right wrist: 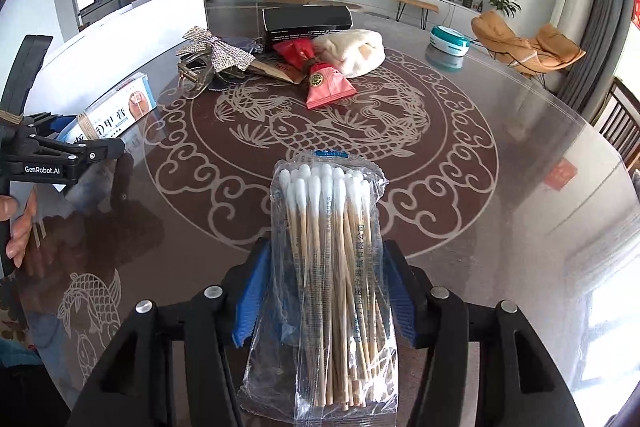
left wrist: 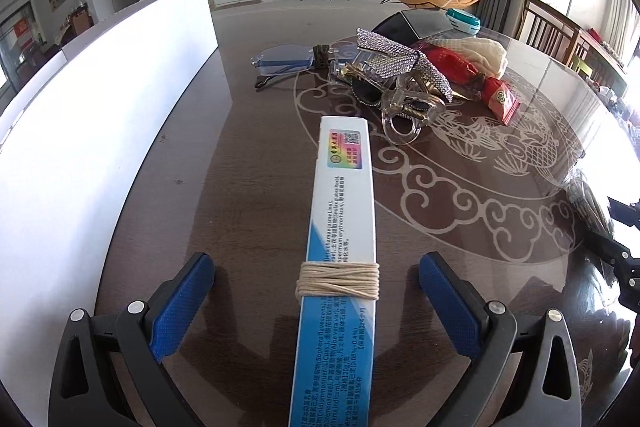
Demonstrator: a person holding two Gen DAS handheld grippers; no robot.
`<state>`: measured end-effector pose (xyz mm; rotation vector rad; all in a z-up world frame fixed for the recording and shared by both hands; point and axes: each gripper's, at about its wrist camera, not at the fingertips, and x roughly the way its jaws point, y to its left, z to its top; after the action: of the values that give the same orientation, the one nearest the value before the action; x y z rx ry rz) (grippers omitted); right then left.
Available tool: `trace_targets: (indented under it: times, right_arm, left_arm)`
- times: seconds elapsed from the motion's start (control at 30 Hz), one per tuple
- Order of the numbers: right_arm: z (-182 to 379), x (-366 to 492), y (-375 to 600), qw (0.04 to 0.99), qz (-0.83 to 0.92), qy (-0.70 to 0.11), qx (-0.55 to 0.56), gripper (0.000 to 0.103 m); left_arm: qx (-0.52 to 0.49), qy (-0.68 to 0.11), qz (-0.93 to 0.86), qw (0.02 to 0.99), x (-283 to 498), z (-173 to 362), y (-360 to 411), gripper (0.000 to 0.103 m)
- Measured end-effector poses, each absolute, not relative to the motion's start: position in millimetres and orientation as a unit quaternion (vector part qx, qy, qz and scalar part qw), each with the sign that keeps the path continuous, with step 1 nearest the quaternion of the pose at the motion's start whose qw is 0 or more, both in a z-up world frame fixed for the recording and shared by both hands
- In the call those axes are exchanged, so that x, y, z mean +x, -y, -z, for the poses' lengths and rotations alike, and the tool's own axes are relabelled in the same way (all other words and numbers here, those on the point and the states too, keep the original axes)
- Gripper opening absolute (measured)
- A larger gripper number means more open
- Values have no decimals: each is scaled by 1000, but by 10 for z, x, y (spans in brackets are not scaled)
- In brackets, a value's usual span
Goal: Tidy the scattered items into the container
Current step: 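Carry the ointment box and wooden swab bag toward the container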
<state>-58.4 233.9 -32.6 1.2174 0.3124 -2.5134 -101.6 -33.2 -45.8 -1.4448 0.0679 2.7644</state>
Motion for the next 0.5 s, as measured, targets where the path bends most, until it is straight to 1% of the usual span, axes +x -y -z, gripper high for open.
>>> trace_targets:
  times: [0.07,0.2,0.27,0.4,0.47,0.5]
  right_arm:
    - [330,-617,-2380,158,884,-100,427,72]
    - [373,-685,-2395,150,883,-85,436,81]
    - [397,-721,-2400,146,881,-78,443,89]
    - [418,-733,-2389,143,879,-78,448,96]
    - [434,-748,-2375,145,876,-80,454,103]
    - [440,-752,-2371,146,875,-80,455,103]
  left_arm:
    - [-465,-17,-885,14,-1030,463,348,103]
    - [-464,-17,-886,15,-1037,484,348,103]
    - [-463,-17,-886,15,-1017,489,337,103]
    - [-464,-17,-886,15,-1018,489,335,103]
    - [-464,-16,-886,15,-1015,488,336,103]
    - [-464,-16,-886,15,-1016,488,333,103]
